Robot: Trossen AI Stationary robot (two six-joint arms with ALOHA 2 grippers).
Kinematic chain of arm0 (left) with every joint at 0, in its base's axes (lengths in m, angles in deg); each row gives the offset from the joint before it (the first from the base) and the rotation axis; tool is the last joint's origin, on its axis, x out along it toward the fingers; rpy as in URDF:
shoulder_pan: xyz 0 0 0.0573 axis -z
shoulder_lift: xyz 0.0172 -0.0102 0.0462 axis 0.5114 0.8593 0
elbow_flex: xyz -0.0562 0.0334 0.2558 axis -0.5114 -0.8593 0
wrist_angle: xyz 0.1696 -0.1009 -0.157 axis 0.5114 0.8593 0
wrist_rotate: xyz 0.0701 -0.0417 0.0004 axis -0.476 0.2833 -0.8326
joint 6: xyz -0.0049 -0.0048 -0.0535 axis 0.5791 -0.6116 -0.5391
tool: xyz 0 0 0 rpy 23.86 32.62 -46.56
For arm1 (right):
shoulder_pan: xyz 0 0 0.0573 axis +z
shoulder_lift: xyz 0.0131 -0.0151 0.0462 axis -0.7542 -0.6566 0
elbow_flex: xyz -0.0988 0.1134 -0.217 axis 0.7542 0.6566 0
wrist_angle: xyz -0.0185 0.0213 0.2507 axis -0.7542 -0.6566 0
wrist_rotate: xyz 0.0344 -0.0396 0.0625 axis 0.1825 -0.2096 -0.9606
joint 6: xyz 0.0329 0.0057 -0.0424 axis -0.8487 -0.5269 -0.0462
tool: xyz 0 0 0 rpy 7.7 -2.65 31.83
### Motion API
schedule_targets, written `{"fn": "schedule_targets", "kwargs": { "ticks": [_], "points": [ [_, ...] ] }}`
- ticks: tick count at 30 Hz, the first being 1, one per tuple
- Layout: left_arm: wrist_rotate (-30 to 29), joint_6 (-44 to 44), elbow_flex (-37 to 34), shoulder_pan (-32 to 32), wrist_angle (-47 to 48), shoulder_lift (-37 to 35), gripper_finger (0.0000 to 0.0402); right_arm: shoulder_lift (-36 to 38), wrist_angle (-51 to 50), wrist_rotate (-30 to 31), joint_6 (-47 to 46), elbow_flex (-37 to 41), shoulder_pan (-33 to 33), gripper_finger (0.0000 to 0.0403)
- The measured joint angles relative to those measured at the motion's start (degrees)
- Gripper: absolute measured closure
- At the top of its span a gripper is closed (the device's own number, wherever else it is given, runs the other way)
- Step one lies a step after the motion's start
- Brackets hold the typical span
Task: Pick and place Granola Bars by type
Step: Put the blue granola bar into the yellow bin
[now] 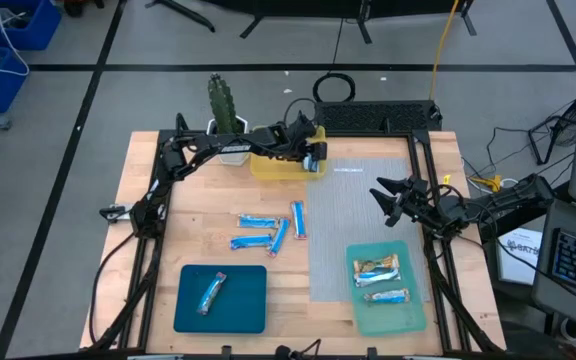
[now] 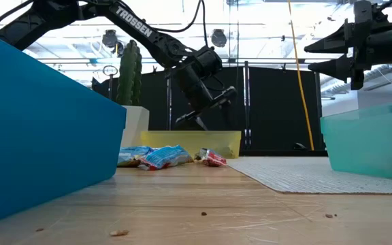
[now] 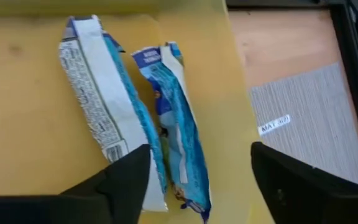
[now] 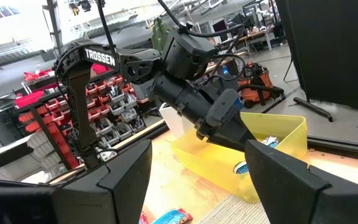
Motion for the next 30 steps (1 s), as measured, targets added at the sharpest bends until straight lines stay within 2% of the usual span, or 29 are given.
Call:
{"fn": "schedule_targets", "kwargs": {
  "ticks": [6,10,19,30],
  "points": [
    [2.4,1.8,0.0,0.1,0.3,-0.5,0.0079,0.0,0.0,0.0,0.0,0.0,0.0,0.0151],
    [0.4,4.0,-0.1,0.5,0.2,-2.2,0.0061,0.0,0.0,0.0,0.0,0.0,0.0,0.0151],
    [-1.0,16.8,-0.1,0.6,0.5,-9.4,0.0050,0.0,0.0,0.0,0.0,0.0,0.0,0.0151],
    [9.3,35.5,0.0,3.9,6.7,-21.2,0.0050,0.0,0.0,0.0,0.0,0.0,0.0,0.0151]
  ]
}}
